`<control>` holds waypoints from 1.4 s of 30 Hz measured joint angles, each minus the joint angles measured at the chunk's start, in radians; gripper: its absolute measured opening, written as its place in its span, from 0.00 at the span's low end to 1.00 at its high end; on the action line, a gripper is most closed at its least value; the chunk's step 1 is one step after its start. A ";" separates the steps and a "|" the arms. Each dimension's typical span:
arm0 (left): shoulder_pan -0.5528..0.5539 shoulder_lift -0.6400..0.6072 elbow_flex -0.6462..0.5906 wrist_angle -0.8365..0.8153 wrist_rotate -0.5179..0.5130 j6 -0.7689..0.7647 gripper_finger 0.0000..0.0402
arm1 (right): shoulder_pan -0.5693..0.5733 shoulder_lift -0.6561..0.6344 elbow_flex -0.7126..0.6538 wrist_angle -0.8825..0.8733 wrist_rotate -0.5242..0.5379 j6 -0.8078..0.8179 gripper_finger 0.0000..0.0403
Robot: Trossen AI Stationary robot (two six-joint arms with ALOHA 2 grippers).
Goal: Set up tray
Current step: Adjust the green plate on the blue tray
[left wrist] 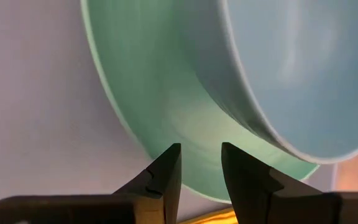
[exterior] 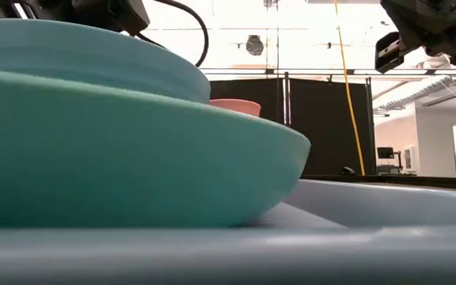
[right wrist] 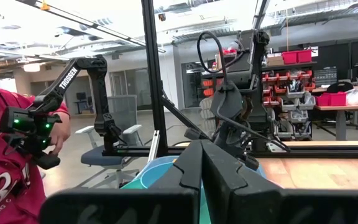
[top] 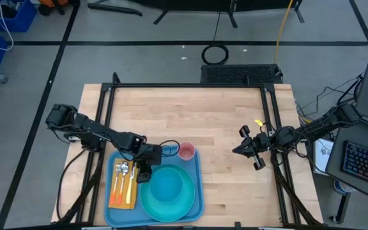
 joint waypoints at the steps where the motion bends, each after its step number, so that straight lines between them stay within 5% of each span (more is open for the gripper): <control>1: 0.000 0.002 0.000 0.002 0.003 0.000 0.30 | 0.000 0.000 0.000 0.000 0.000 0.000 0.00; 19: 0.001 0.005 0.000 -0.036 -0.037 0.039 0.29 | 0.000 0.000 0.000 -0.001 0.000 0.000 0.00; 30: 0.003 0.005 0.000 -0.090 -0.102 0.061 0.02 | 0.000 0.000 0.000 0.000 0.000 0.000 0.00; 42: 0.003 0.005 0.000 -0.156 -0.213 0.060 0.06 | 0.000 0.000 0.000 -0.001 0.000 0.000 0.00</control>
